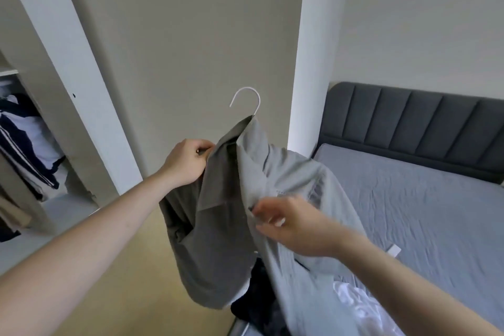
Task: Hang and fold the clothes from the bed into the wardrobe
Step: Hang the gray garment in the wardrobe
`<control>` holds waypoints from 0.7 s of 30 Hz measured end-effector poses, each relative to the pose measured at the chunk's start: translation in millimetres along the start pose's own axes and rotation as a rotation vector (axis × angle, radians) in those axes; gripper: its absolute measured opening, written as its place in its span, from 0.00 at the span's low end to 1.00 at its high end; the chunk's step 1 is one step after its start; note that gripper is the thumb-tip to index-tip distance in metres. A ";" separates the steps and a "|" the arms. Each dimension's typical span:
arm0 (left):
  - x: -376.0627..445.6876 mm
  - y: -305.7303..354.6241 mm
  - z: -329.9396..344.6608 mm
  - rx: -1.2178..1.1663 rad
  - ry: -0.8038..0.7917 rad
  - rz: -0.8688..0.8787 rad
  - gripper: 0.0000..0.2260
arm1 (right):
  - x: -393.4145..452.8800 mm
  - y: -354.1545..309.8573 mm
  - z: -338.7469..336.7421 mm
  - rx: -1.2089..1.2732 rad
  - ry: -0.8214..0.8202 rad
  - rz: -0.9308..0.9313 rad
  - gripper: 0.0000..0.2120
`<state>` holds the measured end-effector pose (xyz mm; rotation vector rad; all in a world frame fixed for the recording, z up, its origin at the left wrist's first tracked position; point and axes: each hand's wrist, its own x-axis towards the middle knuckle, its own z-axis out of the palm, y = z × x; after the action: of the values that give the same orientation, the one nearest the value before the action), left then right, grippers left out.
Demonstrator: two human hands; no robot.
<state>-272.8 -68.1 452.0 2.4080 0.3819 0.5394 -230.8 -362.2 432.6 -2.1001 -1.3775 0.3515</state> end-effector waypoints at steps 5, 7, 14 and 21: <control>-9.9 -3.8 -24.0 -0.120 0.041 0.030 0.14 | 21.5 14.4 12.7 -0.062 -0.066 0.087 0.18; -13.2 -10.5 -38.7 -0.139 0.071 0.041 0.15 | 34.5 10.5 2.1 -0.062 0.096 0.052 0.12; -15.1 -54.1 -100.8 -0.124 0.147 0.035 0.17 | 94.6 -11.0 -37.0 -0.043 0.661 -0.053 0.13; -16.3 -128.0 -166.8 -0.087 0.191 -0.029 0.10 | 189.2 -31.8 6.0 -0.043 0.341 0.055 0.16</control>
<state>-382.2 109.2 485.0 2.2707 0.4646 0.7602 -176.6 -181.1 466.1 -2.1167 -1.1365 -0.0172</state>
